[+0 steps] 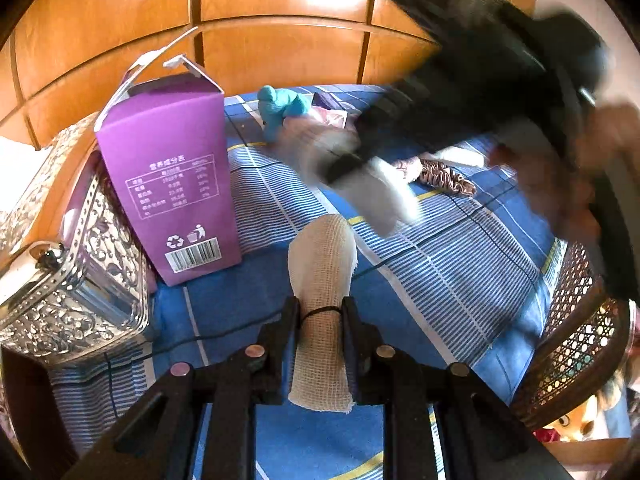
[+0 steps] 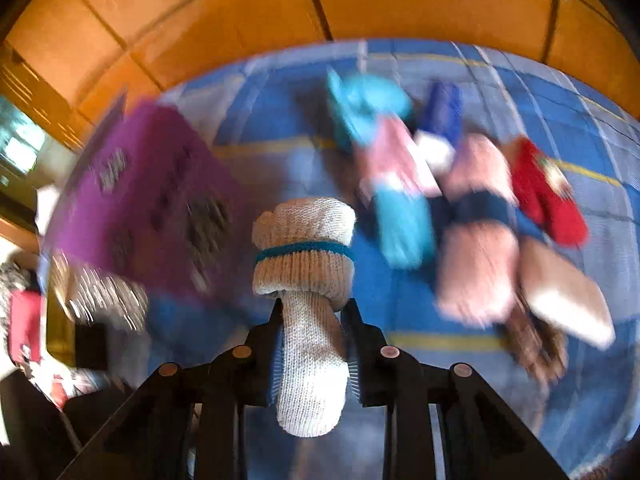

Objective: Organize soft objects
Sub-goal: 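Grasp the blue-banded white knit sock with the right tool while the left lifts its sock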

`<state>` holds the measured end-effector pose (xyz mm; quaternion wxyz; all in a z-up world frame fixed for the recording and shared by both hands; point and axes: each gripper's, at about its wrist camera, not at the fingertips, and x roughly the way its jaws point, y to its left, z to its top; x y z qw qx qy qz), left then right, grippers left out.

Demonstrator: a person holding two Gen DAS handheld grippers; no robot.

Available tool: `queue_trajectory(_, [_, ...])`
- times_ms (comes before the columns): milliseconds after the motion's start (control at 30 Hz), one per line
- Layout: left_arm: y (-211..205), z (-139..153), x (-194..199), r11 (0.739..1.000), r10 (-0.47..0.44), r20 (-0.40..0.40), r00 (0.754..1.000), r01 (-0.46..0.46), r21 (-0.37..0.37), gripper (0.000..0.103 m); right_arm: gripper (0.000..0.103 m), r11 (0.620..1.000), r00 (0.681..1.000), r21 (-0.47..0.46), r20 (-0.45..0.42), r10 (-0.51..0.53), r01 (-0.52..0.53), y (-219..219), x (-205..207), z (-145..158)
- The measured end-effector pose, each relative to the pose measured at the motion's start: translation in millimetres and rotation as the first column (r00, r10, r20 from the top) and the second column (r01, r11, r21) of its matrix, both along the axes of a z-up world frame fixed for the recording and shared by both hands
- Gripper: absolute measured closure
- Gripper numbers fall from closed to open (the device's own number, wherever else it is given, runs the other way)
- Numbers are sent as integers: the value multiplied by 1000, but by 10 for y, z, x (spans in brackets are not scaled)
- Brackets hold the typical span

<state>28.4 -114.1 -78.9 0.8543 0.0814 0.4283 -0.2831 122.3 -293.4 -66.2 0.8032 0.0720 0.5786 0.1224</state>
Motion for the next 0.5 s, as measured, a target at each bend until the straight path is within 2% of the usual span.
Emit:
queue_trajectory(67, [41,45,3,1000,2,-7,1000,-2,-6,84,78,993,999,-115,-39,-33,28,-77,-130,-135])
queue_trajectory(100, [56,77,-3,1000,0,-7,1000,0,-10,84,78,990,998,-137,-47,-48,41,-114,-162,-184])
queue_trajectory(300, [30,490,-76,998,-35,32,999,36,-51,84,78,987,985,-15,-67,-159,159,-396,-272,-310])
queue_trajectory(500, [-355,1102,204,992,-83,96,992,91,-84,84,78,989,988,-24,-51,-149,148,-376,-273,-280])
